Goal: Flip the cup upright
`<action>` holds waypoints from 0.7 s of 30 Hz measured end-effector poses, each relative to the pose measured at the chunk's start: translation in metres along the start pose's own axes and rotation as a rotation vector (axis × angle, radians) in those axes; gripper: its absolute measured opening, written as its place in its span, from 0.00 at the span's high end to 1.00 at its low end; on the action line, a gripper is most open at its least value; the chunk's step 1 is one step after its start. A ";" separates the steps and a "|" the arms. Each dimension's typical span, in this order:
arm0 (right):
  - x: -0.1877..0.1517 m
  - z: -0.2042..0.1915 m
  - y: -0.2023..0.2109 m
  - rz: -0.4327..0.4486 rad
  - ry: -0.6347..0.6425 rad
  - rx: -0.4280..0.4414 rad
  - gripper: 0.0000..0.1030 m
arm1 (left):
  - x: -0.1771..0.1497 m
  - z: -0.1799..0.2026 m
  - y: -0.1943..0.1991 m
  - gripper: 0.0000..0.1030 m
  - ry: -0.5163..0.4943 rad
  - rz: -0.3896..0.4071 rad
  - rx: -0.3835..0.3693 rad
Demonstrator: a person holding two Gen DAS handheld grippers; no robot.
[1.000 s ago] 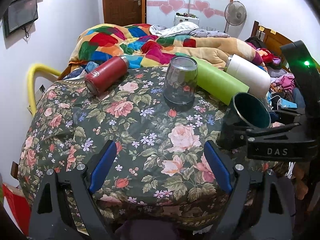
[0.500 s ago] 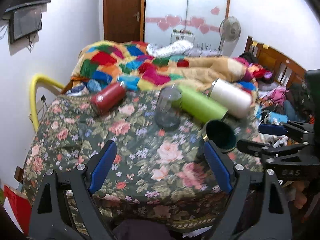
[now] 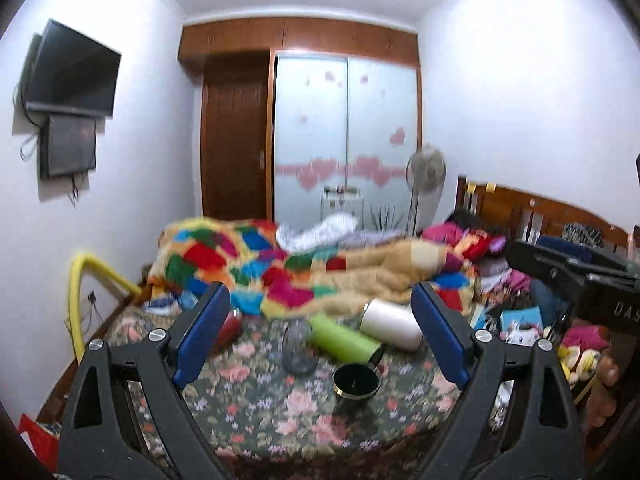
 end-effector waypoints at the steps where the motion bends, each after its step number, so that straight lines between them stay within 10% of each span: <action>1: 0.002 -0.002 0.003 0.017 0.001 0.001 0.25 | 0.004 0.001 0.006 0.09 0.003 0.019 -0.002; 21: -0.004 -0.010 0.035 0.118 0.021 -0.067 0.00 | 0.005 0.002 0.046 0.00 0.017 0.098 0.083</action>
Point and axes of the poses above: each gripper's, at about its wrist camera, not at the fingertips, and y roughly against the way its jaws point, z to its right, x to its top, the point moved 9 cm from there along -y, roughly the way its jaws point
